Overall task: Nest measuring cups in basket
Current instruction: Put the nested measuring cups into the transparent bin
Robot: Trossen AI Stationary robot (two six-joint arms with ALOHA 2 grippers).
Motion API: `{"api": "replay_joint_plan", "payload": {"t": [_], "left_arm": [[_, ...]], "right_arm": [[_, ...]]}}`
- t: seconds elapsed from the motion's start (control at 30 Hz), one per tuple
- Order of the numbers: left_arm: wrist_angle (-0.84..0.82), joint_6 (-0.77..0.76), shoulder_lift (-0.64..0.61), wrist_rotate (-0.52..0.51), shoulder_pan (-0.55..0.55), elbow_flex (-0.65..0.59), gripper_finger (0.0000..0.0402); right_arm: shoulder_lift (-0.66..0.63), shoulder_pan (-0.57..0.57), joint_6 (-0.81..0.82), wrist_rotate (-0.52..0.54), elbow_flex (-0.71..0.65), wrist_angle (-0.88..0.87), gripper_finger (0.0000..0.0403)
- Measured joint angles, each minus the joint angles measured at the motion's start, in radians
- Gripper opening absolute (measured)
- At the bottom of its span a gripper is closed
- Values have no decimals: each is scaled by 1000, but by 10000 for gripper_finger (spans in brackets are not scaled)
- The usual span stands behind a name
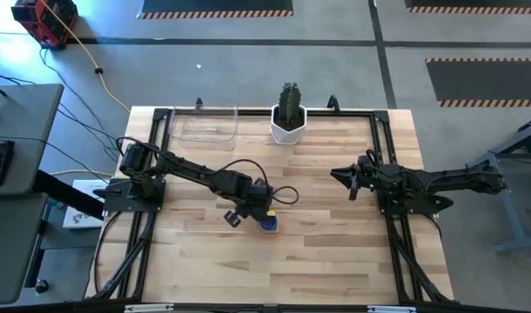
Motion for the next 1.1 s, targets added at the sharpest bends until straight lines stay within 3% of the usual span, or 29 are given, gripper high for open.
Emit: {"api": "replay_joint_plan", "payload": {"t": [0.43,0.8,1.1], "left_arm": [[-4,-143,-5,-10,11,0,123],[-43,-297,-43,-101,35,0,119],[-52,-366,-54,-46,80,0,61]], "right_arm": [[0,0,0,0,0,0,67],[0,0,0,0,0,0,67],[0,0,0,0,0,0,67]]}}
